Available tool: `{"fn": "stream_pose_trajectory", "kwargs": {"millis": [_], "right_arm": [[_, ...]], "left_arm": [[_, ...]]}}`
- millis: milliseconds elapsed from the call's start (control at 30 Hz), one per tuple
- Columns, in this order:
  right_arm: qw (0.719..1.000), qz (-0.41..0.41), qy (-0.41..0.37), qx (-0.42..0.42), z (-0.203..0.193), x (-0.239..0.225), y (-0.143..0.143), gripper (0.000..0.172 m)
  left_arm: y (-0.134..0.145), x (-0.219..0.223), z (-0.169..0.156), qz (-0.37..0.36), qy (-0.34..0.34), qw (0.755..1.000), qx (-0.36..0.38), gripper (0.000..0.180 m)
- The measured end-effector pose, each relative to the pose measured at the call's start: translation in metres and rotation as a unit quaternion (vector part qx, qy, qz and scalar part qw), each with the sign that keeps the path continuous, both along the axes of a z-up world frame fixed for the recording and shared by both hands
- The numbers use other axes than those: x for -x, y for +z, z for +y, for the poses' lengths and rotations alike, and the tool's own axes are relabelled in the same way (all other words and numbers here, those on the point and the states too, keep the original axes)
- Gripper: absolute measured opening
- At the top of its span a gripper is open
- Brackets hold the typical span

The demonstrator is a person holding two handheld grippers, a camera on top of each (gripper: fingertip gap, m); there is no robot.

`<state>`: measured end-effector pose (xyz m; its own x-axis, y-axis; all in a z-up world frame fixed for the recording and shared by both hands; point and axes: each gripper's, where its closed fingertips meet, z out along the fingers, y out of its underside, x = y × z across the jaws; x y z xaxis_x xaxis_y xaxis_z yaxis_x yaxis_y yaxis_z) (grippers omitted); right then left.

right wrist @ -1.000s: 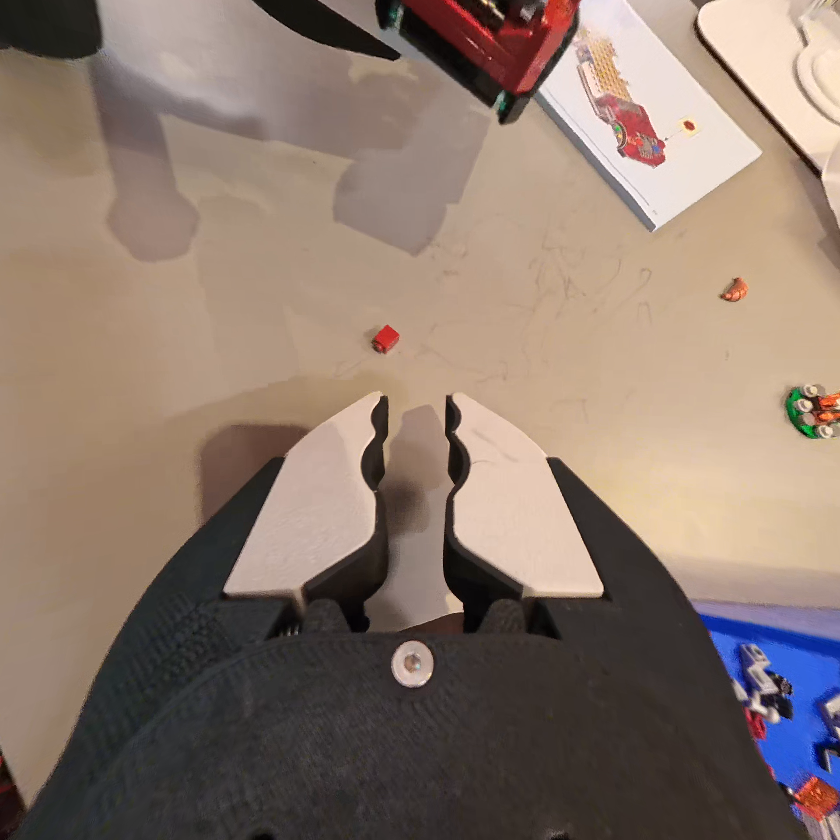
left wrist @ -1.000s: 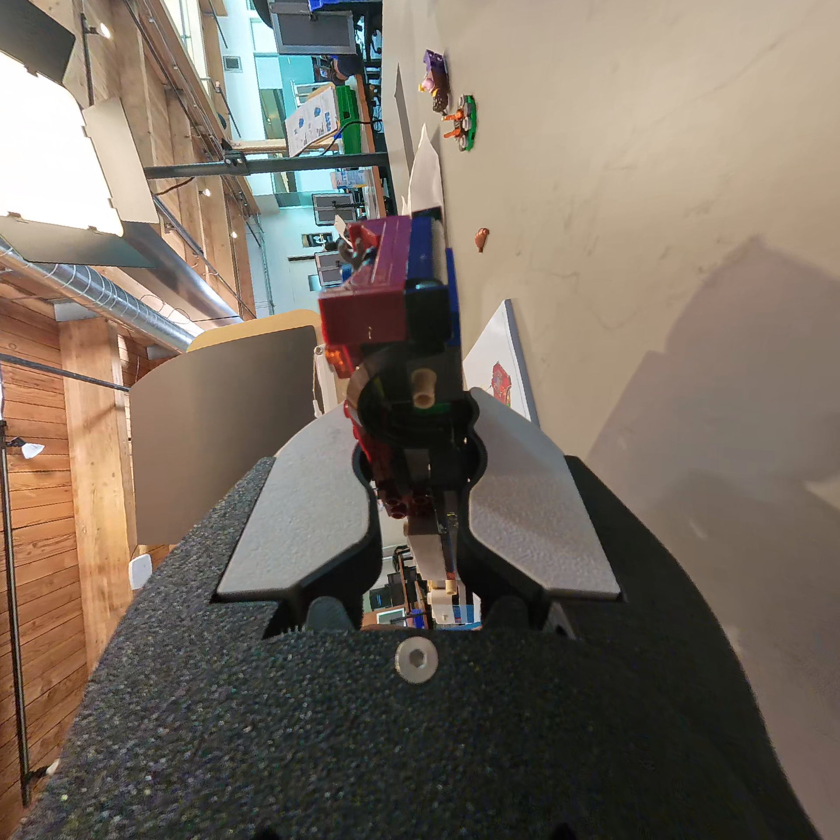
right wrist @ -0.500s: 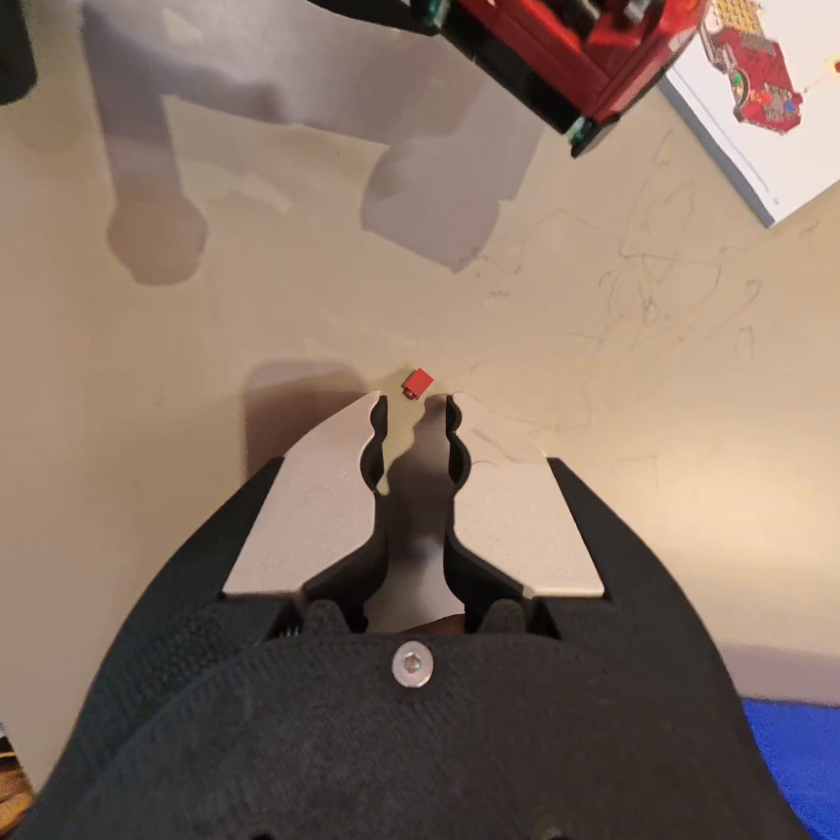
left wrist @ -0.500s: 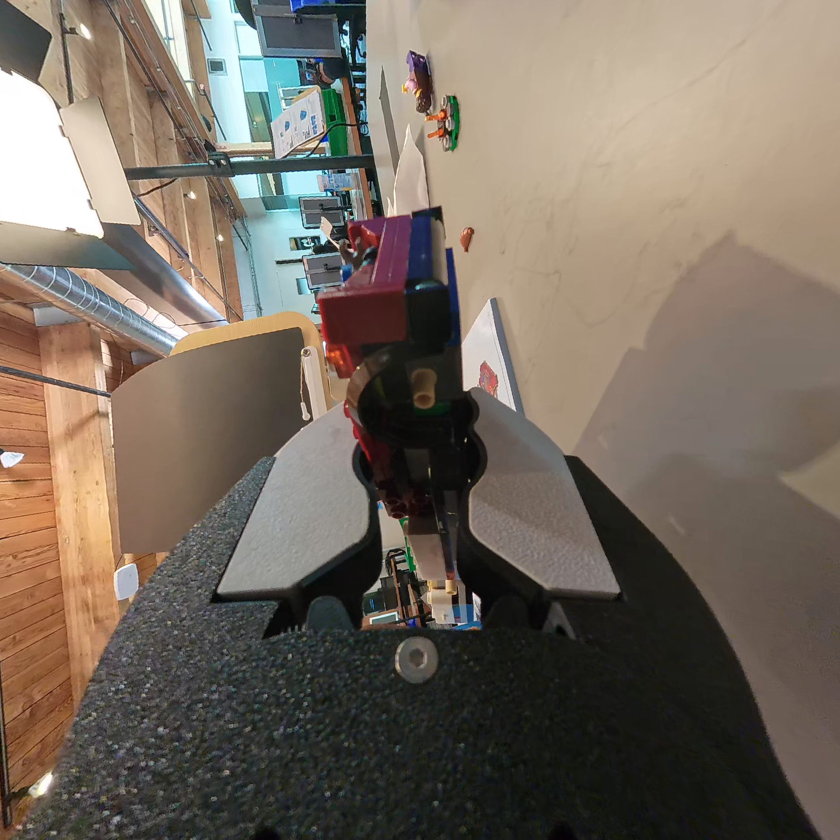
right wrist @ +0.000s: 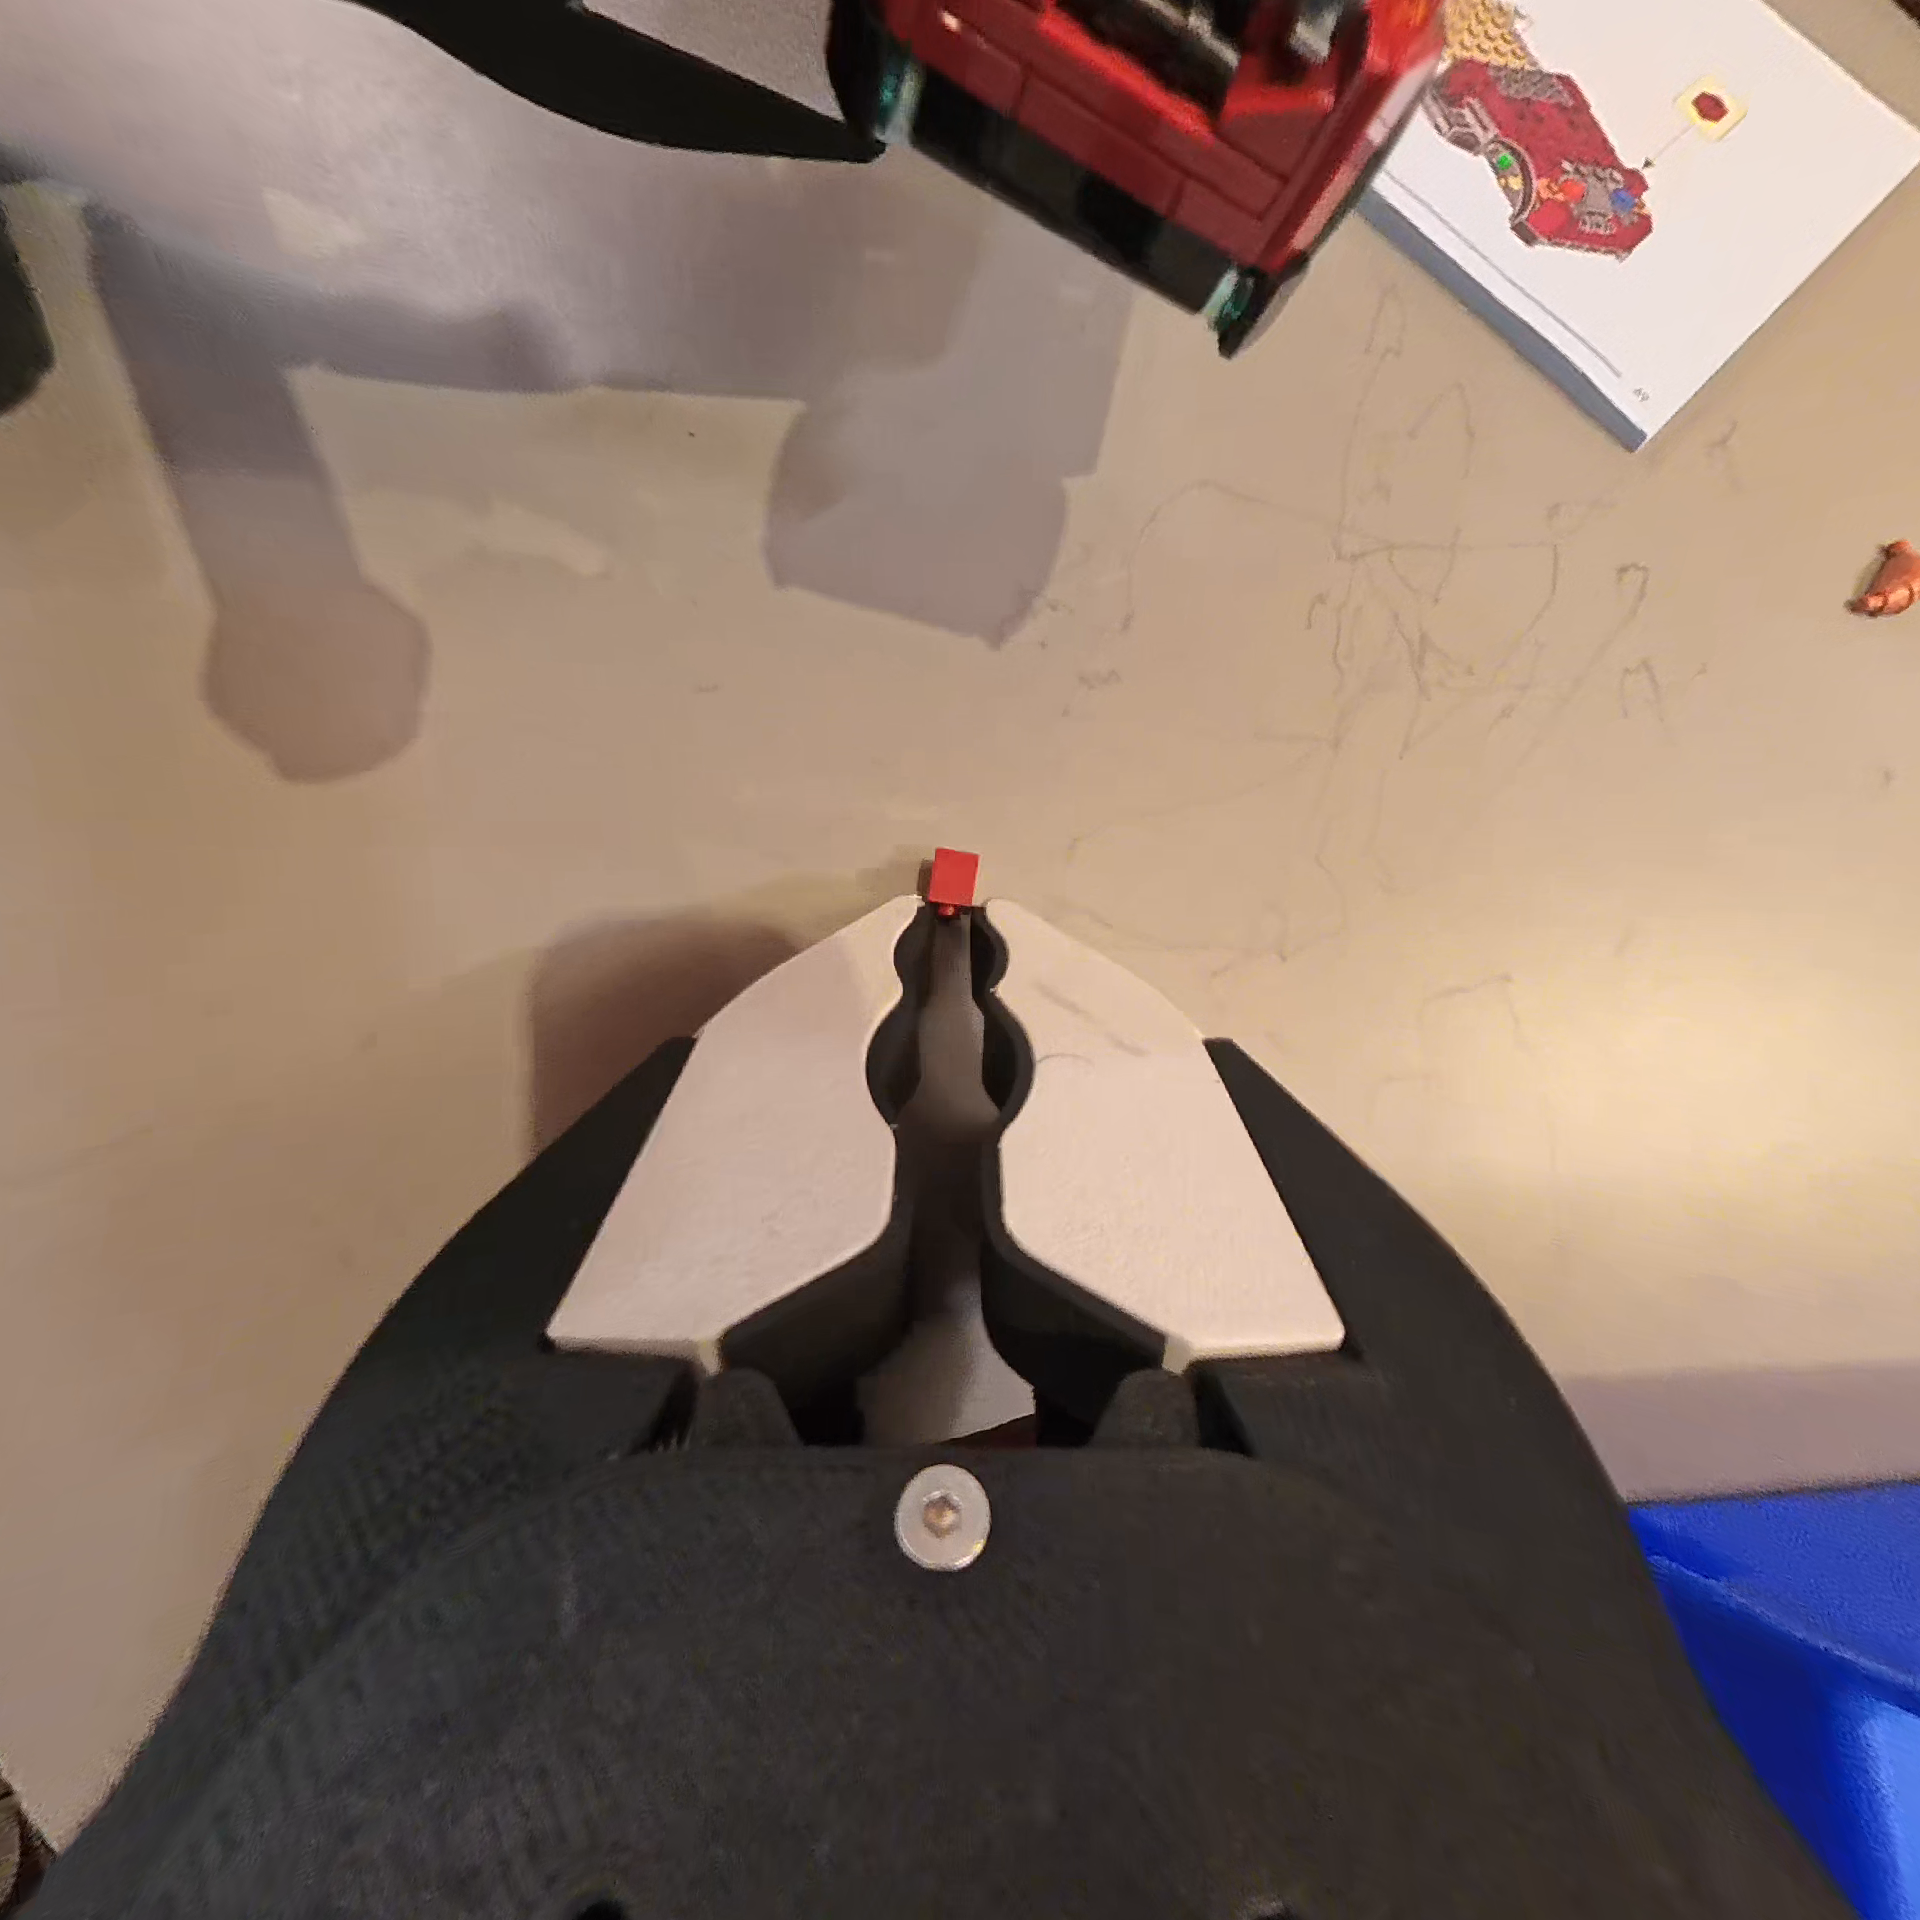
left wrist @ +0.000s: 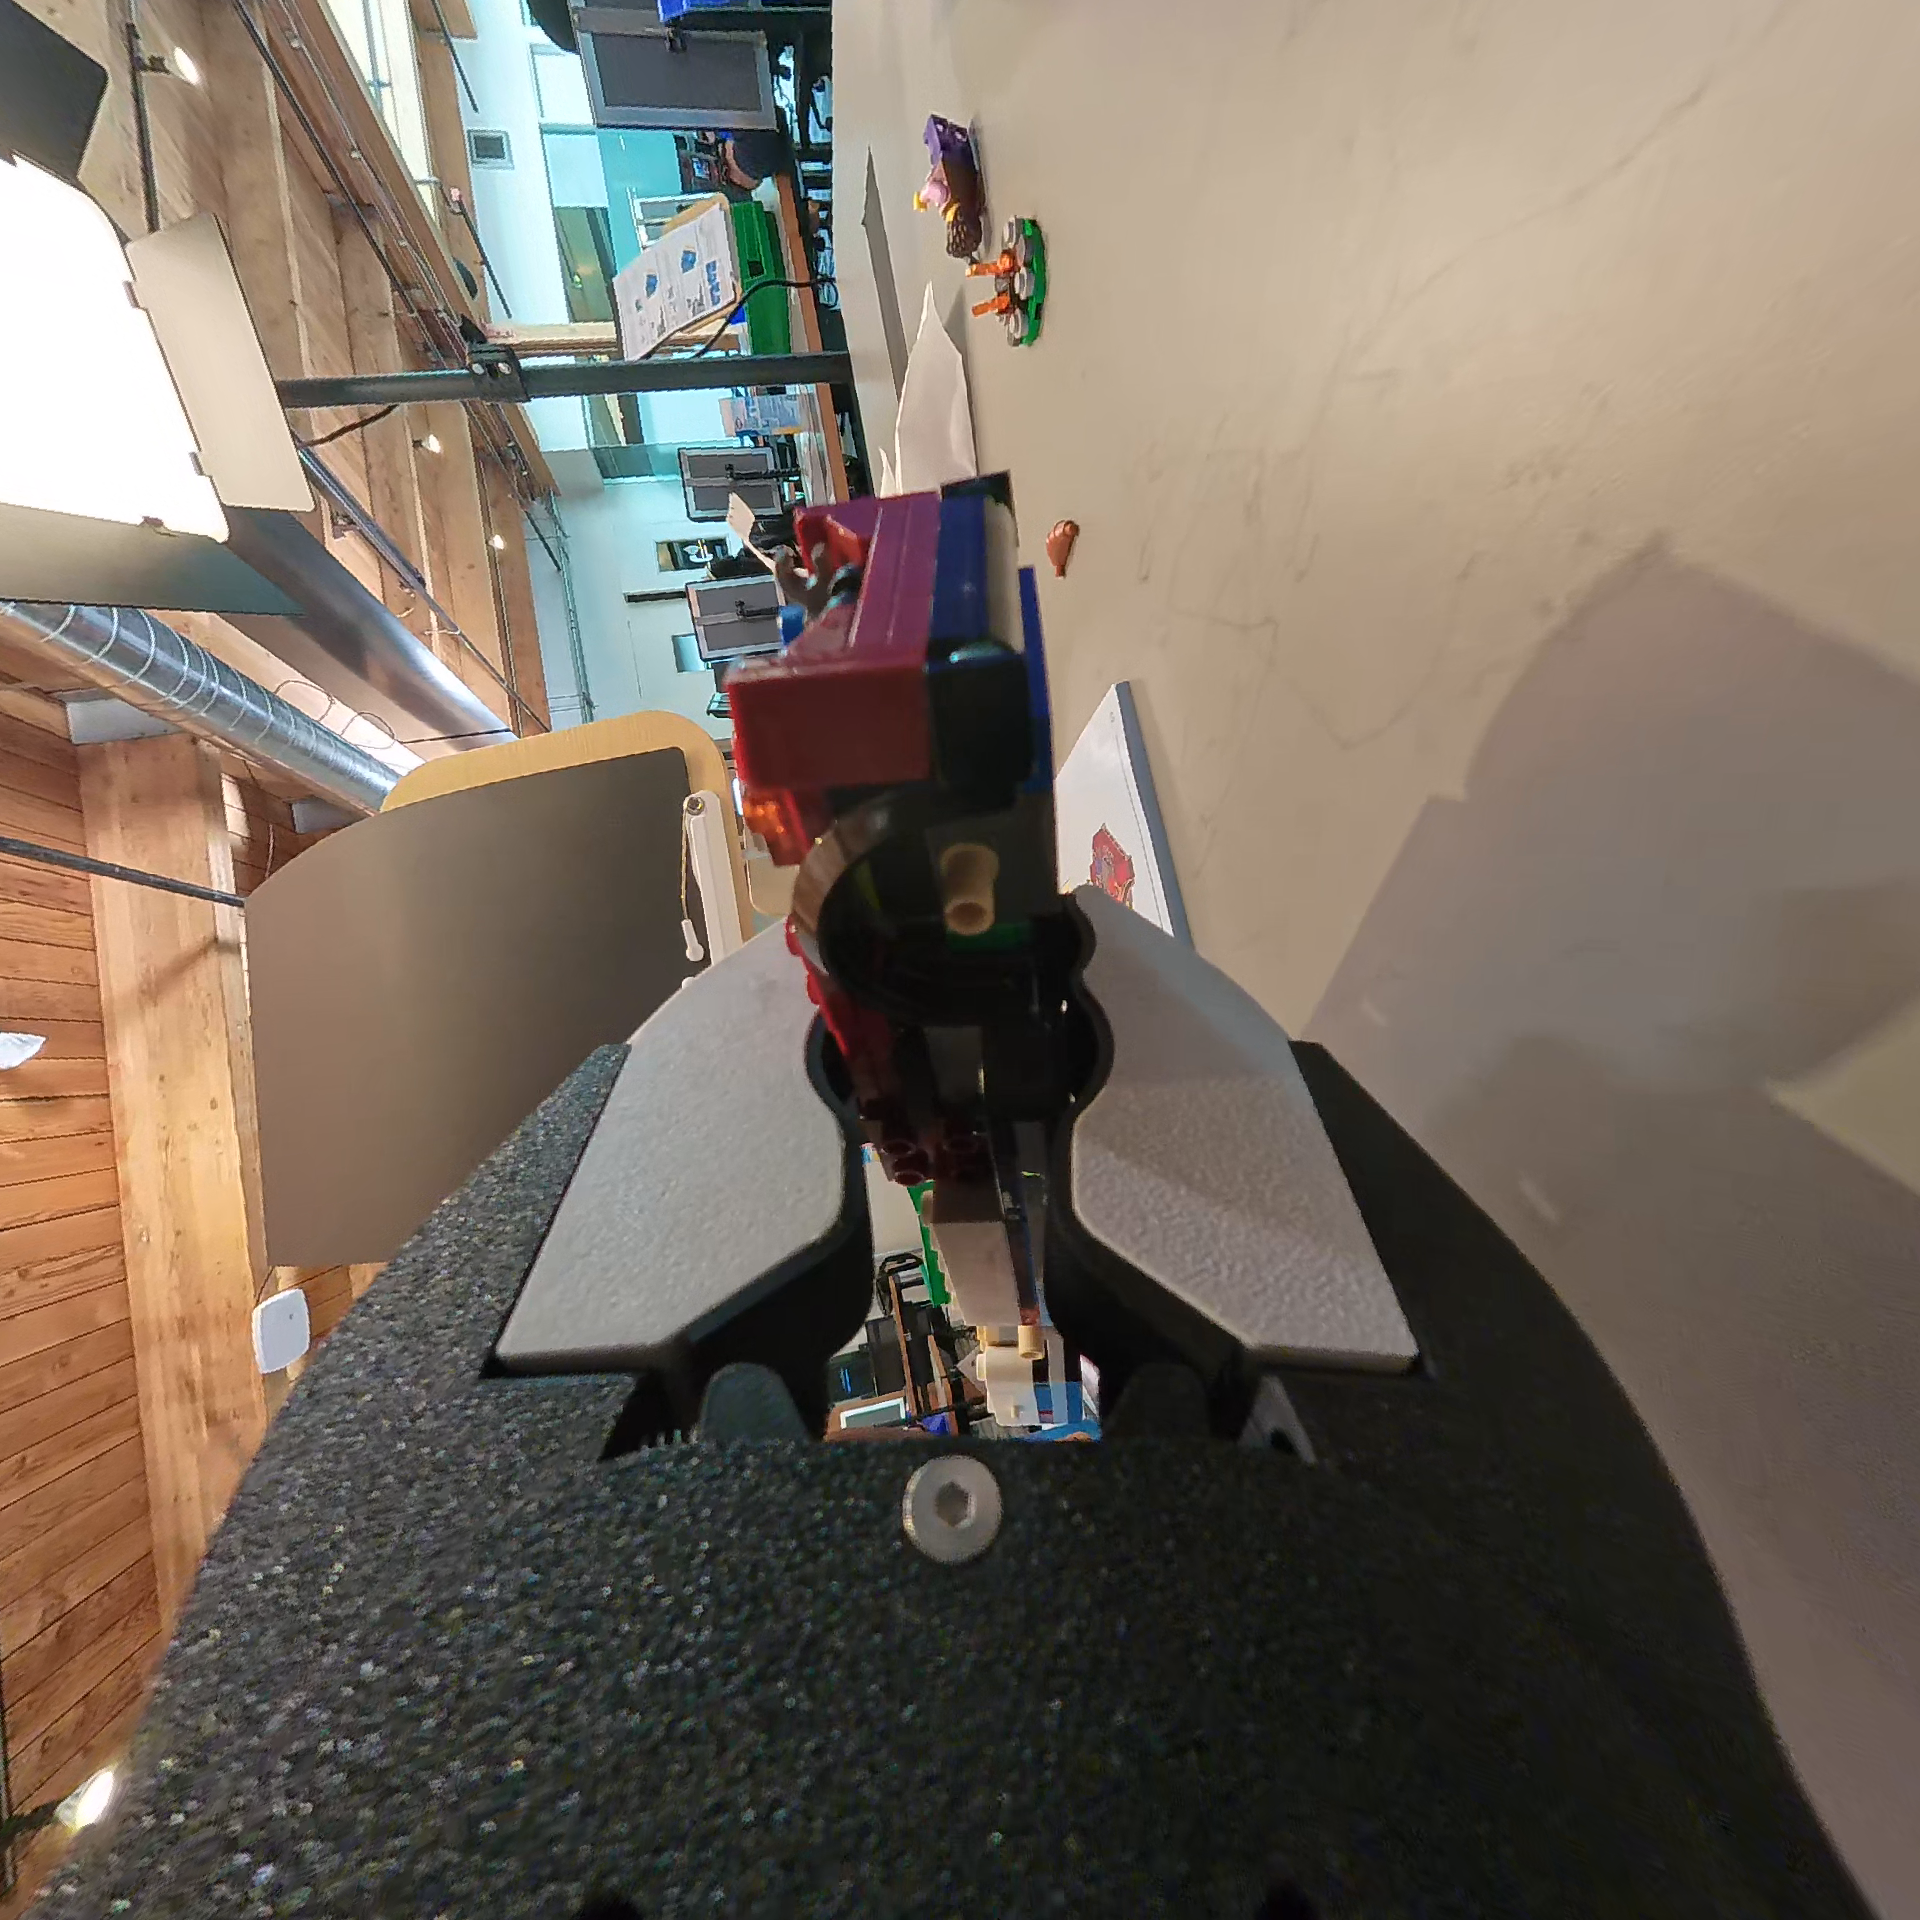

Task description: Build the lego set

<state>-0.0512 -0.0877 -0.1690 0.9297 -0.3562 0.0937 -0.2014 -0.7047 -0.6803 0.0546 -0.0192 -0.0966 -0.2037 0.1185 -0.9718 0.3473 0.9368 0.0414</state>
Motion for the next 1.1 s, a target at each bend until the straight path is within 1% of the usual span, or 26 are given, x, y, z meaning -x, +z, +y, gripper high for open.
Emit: {"fn": "stream_pose_trajectory", "kwargs": {"millis": [133, 367, 567, 700, 900, 1100], "right_arm": [[0.999, -0.024, 0.020, 0.017, 0.000, -0.002, 0.009, 0.007], [0.998, -0.041, 0.041, 0.038, 0.004, -0.003, 0.012, 0.008], [0.998, -0.047, 0.026, 0.041, -0.007, -0.008, 0.013, 0.018], [0.999, -0.034, 0.022, 0.028, -0.015, -0.010, 0.010, 0.020], [0.999, 0.003, 0.041, -0.002, -0.009, -0.003, 0.009, 0.026], [0.999, 0.011, 0.047, 0.013, -0.007, -0.002, 0.002, 0.028]], "left_arm": [[-0.001, 0.000, 0.001, 0.003, 0.000, 1.000, -0.004, 0.036], [-0.001, 0.007, 0.005, 0.007, 0.002, 1.000, -0.005, 0.036], [-0.001, 0.014, 0.009, 0.011, 0.003, 1.000, -0.006, 0.036], [-0.003, 0.019, 0.011, 0.014, 0.003, 1.000, -0.008, 0.036], [-0.004, 0.020, 0.010, 0.014, 0.001, 1.000, -0.008, 0.036], [-0.004, 0.013, 0.008, 0.014, 0.002, 1.000, -0.008, 0.036]]}}
